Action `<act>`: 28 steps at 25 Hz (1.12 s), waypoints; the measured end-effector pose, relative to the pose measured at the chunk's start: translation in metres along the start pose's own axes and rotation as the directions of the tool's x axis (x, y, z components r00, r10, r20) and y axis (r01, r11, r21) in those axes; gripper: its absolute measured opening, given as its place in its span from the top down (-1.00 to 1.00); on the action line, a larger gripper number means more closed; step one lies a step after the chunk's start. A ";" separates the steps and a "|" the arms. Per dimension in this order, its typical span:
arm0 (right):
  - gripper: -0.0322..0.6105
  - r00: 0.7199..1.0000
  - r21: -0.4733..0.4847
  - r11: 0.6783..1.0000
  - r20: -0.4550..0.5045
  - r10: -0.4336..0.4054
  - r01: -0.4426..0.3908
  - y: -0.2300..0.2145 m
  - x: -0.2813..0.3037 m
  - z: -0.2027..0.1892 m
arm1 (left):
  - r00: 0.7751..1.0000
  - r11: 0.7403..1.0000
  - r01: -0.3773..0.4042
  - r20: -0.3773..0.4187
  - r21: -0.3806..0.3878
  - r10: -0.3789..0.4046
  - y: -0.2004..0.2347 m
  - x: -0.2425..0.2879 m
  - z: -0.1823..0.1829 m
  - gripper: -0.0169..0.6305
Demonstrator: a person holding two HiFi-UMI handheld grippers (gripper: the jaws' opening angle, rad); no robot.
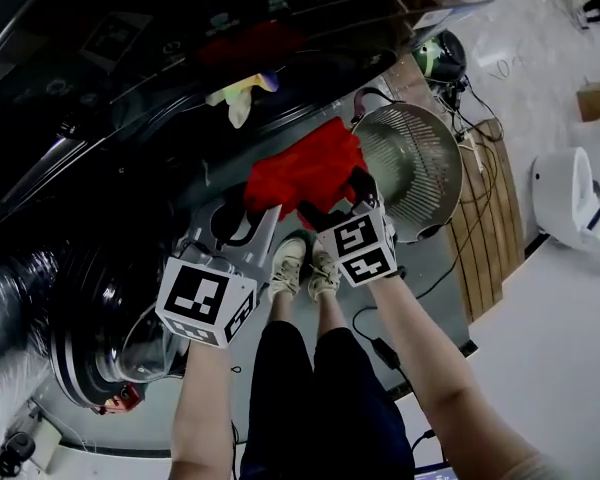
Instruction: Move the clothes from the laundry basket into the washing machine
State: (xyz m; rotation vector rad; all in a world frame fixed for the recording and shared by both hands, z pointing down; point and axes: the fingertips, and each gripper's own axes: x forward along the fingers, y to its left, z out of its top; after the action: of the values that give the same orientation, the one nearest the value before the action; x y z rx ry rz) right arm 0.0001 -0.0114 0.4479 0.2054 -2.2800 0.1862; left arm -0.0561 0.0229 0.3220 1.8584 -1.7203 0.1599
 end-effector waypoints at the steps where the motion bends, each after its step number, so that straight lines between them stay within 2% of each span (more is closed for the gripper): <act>1: -0.24 1.000 0.003 1.000 -0.004 -0.002 0.002 0.001 0.007 0.000 | 1.000 1.000 -0.010 0.008 -0.028 0.010 0.004 -0.002 -0.003 0.68; 4: 0.37 0.999 0.019 1.000 -0.030 0.015 -0.015 0.011 0.021 -0.001 | 0.998 0.991 -0.057 0.032 -0.120 0.061 0.019 -0.007 -0.015 0.68; 5: 0.50 0.999 0.031 0.999 -0.032 0.022 -0.021 0.014 0.022 0.001 | 0.995 0.985 -0.079 0.045 -0.152 0.087 0.025 -0.009 -0.017 0.68; 6: 0.54 0.999 0.052 0.998 -0.027 0.031 -0.030 0.015 0.022 0.004 | 0.992 0.977 -0.101 0.061 -0.187 0.114 0.030 -0.011 -0.019 0.68; 8: 0.56 0.999 0.120 0.991 -0.001 0.054 -0.054 0.014 0.022 0.014 | 0.983 0.959 -0.146 0.077 -0.244 0.169 0.042 -0.015 -0.023 0.68; 12: 0.58 0.993 0.215 0.970 0.071 0.096 -0.110 0.012 0.021 0.046 | 0.969 0.931 -0.224 0.041 -0.288 0.245 0.060 -0.019 -0.036 0.56; 15: 0.58 0.984 0.202 0.968 0.126 0.127 -0.150 0.006 0.031 0.073 | 0.955 0.906 -0.253 0.064 -0.340 0.291 0.073 -0.021 -0.037 0.41; 19: 0.57 0.976 0.224 0.962 0.184 0.118 -0.159 -0.005 0.054 0.105 | 0.947 0.871 -0.247 0.086 -0.425 0.311 0.087 -0.019 -0.045 0.19; 24: 0.57 0.954 0.175 0.968 0.274 0.125 -0.178 0.000 0.084 0.149 | 0.940 0.852 -0.261 0.080 -0.453 0.331 0.093 -0.028 -0.061 0.15; 28: 0.57 0.943 0.116 0.975 0.297 0.148 -0.190 0.010 0.108 0.171 | 0.938 0.847 -0.255 0.095 -0.466 0.335 0.096 -0.031 -0.068 0.15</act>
State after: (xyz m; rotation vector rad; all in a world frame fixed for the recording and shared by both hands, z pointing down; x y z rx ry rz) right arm -0.1970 -0.0456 0.4172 0.1154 -2.5765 0.4365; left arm -0.1307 0.0850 0.3952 1.2929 -1.9578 -0.2702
